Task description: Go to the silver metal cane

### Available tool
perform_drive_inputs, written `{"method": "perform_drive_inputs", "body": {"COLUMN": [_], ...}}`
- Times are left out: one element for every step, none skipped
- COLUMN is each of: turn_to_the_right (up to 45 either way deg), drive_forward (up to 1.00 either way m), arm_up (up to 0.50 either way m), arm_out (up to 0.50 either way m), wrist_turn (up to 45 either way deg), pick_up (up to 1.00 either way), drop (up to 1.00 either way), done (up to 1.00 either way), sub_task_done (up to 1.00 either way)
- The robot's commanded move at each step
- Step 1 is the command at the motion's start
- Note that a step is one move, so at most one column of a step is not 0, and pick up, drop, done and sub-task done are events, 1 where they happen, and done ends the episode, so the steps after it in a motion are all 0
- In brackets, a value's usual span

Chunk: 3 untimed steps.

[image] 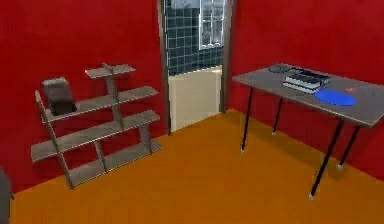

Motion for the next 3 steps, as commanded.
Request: {"method": "perform_drive_inputs", "body": {"turn_to_the_right": [0.0,0.0,-3.0], "drive_forward": [1.00,1.00,0.00], "arm_up": [0.00,0.00,0.00], "arm_out": [0.00,0.00,0.00], "wrist_turn": [0.0,0.0,0.0], "pick_up": [0.00,0.00,0.00], "drop": [0.00,0.00,0.00], "done": [0.00,0.00,0.00], "sub_task_done": [0.00,0.00,0.00]}}
